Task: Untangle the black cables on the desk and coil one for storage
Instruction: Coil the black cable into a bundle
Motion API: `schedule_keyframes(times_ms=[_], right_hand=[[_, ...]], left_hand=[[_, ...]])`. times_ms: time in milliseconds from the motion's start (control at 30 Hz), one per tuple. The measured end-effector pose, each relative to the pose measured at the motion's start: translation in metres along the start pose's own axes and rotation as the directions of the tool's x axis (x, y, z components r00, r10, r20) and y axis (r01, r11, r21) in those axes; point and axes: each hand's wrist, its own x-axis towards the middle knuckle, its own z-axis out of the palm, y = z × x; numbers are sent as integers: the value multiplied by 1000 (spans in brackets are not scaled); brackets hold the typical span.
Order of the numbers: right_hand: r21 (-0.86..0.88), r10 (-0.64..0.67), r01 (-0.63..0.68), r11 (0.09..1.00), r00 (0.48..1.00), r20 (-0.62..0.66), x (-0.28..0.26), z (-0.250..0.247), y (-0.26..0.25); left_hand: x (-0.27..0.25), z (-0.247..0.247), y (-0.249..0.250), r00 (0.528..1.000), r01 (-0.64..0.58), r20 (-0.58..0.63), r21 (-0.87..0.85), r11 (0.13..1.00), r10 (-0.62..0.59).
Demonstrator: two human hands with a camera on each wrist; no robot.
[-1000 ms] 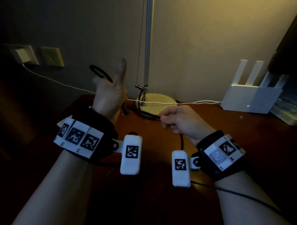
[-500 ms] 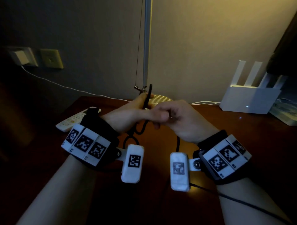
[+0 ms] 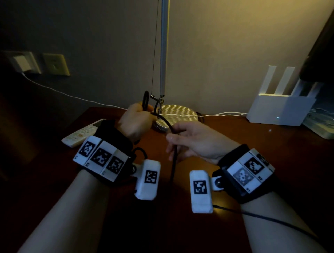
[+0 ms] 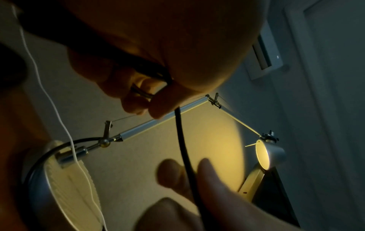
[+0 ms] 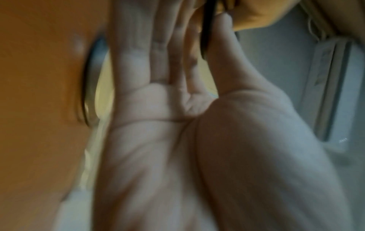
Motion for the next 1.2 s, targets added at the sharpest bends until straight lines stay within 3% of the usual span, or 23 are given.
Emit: schedule_keyframes(times_ms=[133, 300, 433, 533, 700, 833, 967, 1033, 1133, 1200], right_hand=[[175, -41, 21, 984, 993, 108, -1, 0, -2], [140, -171, 186, 973, 979, -111, 3, -2, 1], [13, -356, 383, 924, 870, -341, 8, 0, 1], [-111, -460, 459, 881, 779, -426, 11, -1, 2], [-170, -481, 451, 876, 796, -367, 9, -6, 4], [-334, -486, 381, 862, 807, -334, 11, -13, 9], [-451, -469, 321, 833, 842, -266, 11, -18, 11], [-461, -479, 327, 825, 837, -264, 11, -19, 10], [-513, -573, 369, 775, 753, -323, 9, -16, 6], [-440, -572, 397, 806, 716, -401, 8, -14, 3]], left_hand=[[2, -7, -1, 996, -8, -86, 35, 999, 11], [-10, -7, 5, 993, -104, 77, 154, 983, 93], [-19, 0, 7, 970, -124, 233, 253, 960, 64], [-22, 4, 8, 943, -132, 326, 203, 970, 60], [-20, -4, 9, 952, 62, 303, -55, 997, -42], [-21, -5, 13, 950, 119, 303, -126, 985, -76], [-21, -1, 16, 953, 97, 297, -126, 987, -56], [-21, 2, 13, 952, 19, 307, -66, 998, 3], [-26, 9, 10, 936, -145, 329, 46, 988, 122], [-27, 14, 8, 941, -158, 312, 70, 985, 128]])
